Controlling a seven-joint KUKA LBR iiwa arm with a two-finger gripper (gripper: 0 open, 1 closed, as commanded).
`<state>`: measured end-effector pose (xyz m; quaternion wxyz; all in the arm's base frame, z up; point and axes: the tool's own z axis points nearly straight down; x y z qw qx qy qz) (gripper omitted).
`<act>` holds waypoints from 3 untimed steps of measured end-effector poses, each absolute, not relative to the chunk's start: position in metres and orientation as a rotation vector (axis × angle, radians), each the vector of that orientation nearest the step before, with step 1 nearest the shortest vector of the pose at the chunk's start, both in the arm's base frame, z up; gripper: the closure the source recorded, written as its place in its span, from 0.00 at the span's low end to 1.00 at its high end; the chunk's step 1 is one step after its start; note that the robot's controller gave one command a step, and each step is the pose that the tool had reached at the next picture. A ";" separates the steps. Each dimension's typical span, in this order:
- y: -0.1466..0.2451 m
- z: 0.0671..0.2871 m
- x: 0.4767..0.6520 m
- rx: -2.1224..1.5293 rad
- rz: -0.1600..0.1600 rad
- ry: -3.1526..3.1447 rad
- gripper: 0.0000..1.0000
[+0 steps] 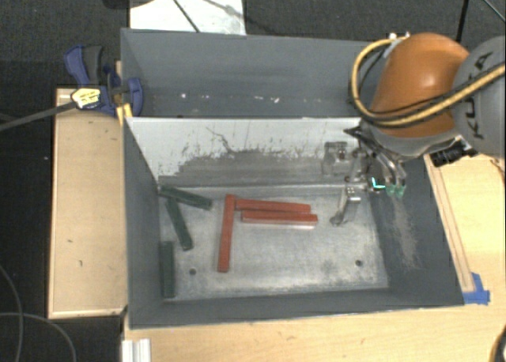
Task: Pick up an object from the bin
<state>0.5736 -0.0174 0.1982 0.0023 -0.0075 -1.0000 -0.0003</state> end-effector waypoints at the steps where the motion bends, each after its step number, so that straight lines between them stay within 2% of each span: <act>1: -0.018 0.202 0.575 -0.023 -0.001 -3.145 0.00; 2: -0.008 0.146 0.585 0.107 0.000 -3.148 0.00; 3: 0.031 0.079 0.582 0.153 -0.001 -3.144 0.00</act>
Offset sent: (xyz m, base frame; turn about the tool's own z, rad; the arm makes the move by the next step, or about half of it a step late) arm 0.0187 0.0215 -0.1192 -0.1613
